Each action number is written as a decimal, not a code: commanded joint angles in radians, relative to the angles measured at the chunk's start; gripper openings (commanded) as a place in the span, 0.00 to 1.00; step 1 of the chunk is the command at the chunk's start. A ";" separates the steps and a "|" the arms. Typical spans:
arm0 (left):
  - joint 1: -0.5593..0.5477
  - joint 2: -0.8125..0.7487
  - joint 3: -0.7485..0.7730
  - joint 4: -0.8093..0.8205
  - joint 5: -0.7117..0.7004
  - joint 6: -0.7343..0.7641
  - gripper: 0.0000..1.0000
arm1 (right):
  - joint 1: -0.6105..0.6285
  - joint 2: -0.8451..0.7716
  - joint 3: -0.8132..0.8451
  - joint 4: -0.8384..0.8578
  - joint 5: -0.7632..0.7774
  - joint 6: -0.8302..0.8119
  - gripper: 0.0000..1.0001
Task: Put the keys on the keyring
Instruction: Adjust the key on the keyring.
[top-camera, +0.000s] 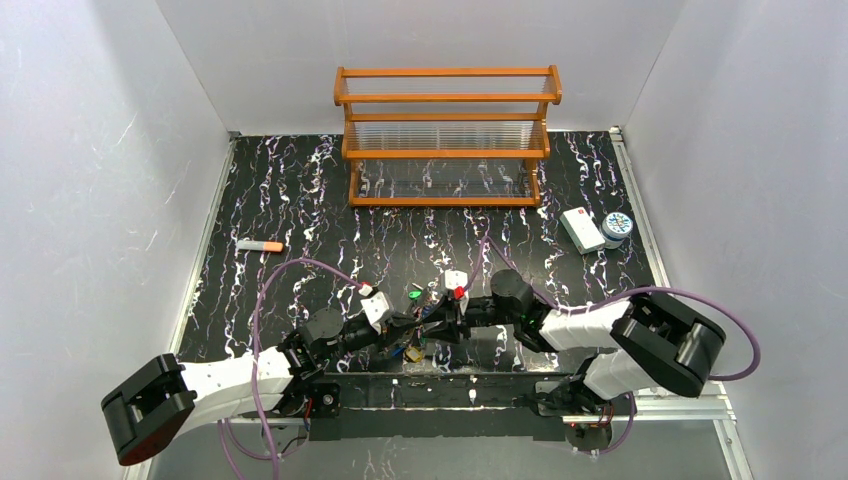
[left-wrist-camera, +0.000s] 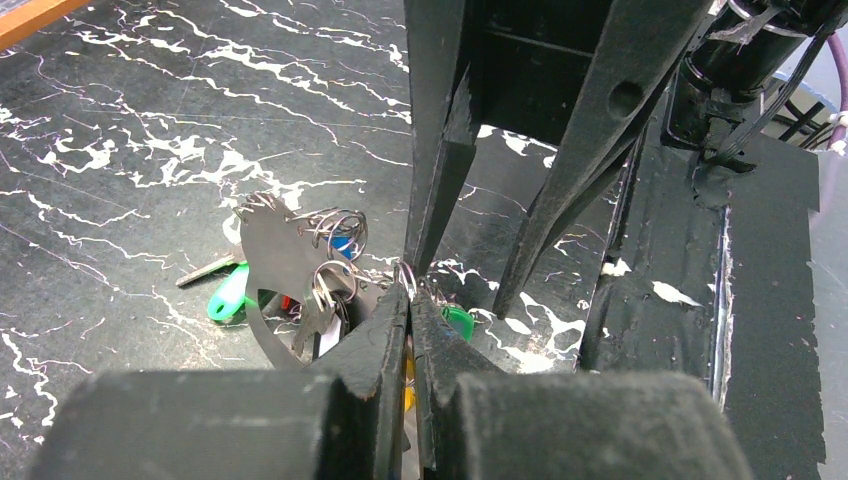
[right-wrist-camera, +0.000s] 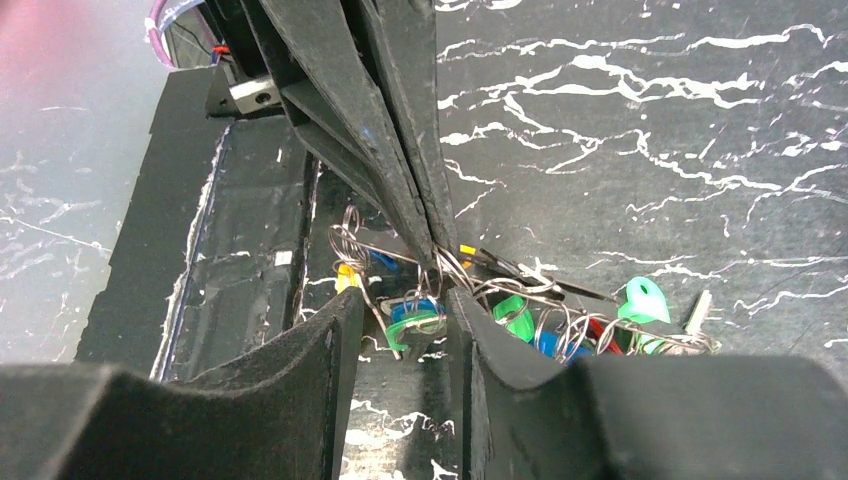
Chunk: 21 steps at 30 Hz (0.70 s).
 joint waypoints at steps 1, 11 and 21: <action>-0.004 -0.020 0.003 0.053 0.027 -0.004 0.00 | 0.002 0.040 0.038 0.085 0.007 -0.011 0.45; -0.003 -0.027 0.001 0.053 0.030 -0.003 0.00 | 0.003 0.080 0.044 0.168 0.016 0.007 0.39; -0.003 -0.030 0.000 0.053 0.029 -0.006 0.00 | 0.004 0.111 0.051 0.261 -0.003 0.065 0.34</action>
